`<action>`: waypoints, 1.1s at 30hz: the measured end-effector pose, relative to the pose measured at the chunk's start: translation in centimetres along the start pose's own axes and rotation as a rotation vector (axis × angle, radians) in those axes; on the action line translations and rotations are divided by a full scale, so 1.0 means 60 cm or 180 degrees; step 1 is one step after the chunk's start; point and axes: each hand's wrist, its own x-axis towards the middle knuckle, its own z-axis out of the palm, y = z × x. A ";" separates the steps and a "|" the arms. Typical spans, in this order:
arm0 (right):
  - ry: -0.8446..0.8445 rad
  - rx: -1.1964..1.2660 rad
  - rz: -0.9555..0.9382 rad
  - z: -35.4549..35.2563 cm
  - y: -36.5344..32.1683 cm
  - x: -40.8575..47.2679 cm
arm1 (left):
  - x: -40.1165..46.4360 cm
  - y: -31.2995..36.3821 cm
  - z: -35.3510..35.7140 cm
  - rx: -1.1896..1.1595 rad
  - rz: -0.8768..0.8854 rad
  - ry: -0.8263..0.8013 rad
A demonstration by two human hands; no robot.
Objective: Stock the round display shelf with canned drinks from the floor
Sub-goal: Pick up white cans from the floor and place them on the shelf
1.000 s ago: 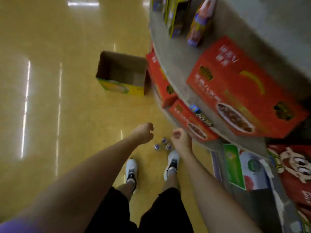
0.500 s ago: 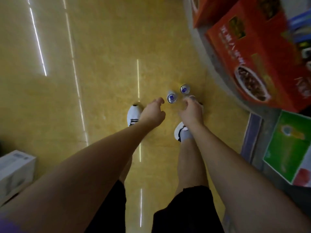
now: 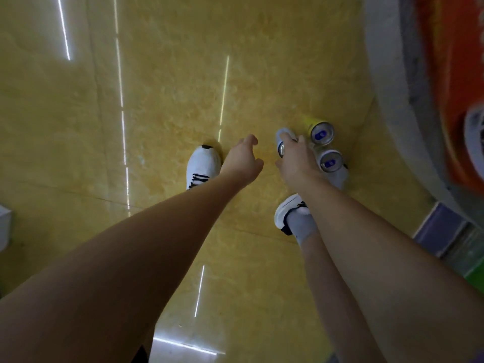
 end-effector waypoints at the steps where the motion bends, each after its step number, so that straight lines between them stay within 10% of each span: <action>1: 0.0039 -0.0056 -0.0008 0.001 0.000 0.005 | 0.000 -0.005 -0.001 -0.0005 -0.0011 0.0007; 15: 0.0379 0.0664 -0.0157 -0.232 -0.103 -0.286 | -0.203 0.078 -0.200 0.0353 0.0227 -0.0185; 33: 0.1439 0.1563 -0.0278 -0.755 -0.267 -0.936 | -0.704 0.427 -0.685 0.0295 0.2647 -0.0288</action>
